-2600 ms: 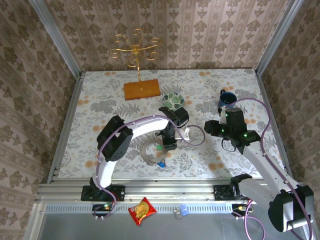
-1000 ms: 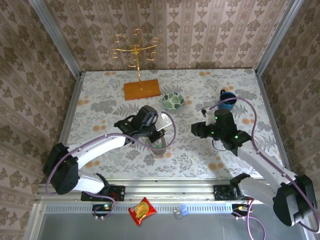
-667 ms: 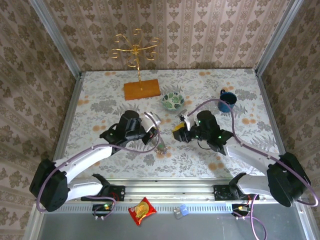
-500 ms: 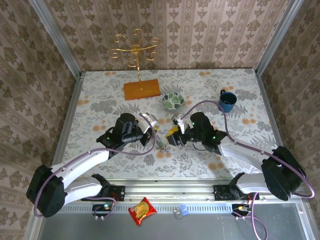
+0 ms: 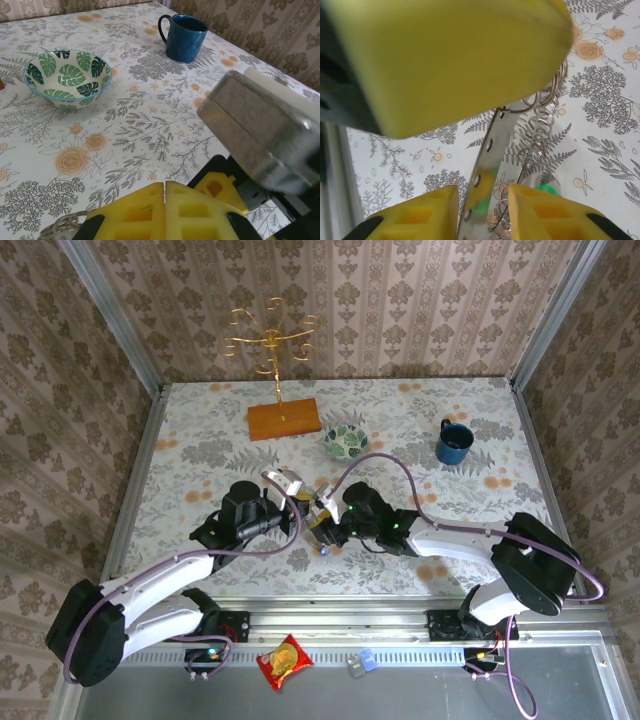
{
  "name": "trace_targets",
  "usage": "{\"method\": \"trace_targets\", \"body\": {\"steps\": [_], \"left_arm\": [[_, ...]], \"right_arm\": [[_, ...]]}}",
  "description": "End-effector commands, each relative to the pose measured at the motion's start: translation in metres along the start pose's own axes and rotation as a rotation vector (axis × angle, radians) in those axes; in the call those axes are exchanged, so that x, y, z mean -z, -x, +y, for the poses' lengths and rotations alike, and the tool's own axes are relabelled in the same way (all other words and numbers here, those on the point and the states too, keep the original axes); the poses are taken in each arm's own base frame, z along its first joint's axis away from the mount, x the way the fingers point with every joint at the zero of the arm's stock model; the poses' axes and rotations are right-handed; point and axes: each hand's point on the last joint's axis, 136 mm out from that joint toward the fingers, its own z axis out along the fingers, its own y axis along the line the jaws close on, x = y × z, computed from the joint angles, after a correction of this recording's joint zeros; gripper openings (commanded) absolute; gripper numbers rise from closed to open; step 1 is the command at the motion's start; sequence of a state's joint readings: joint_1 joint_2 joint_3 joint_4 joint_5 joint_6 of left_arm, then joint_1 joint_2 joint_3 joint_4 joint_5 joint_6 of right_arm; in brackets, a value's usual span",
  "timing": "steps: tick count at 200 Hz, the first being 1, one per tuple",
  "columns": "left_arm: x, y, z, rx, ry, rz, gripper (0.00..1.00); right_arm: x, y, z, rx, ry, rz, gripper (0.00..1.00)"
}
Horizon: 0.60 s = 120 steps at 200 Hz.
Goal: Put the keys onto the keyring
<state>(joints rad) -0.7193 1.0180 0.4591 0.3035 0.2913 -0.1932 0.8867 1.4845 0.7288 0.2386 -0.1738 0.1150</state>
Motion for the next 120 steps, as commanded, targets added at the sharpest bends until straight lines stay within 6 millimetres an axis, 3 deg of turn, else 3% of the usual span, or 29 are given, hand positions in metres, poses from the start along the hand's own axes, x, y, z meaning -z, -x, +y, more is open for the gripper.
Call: {"method": "trace_targets", "body": {"steps": [1,22,45,81,97,120], "left_arm": [[0.004,0.018,-0.001,0.033,0.007,-0.080,0.00],[0.004,0.014,0.006,0.053,0.044,-0.074,0.00],[0.003,0.004,0.015,0.076,0.081,-0.045,0.00],[0.010,0.001,0.013,0.081,0.079,-0.045,0.36],[0.018,0.003,0.016,0.096,0.089,-0.046,0.42],[0.027,0.001,0.014,0.119,0.059,-0.019,0.42]], "right_arm": [[-0.002,0.018,-0.012,0.007,-0.109,-0.053,0.19],[0.000,0.023,-0.015,0.005,-0.141,-0.084,0.00],[0.004,0.028,-0.014,0.008,-0.148,-0.104,0.00],[0.008,0.032,-0.012,0.030,-0.162,-0.091,0.00],[0.008,0.031,-0.011,0.046,-0.165,-0.080,0.00],[0.008,0.033,-0.011,0.063,-0.168,-0.066,0.00]]}}
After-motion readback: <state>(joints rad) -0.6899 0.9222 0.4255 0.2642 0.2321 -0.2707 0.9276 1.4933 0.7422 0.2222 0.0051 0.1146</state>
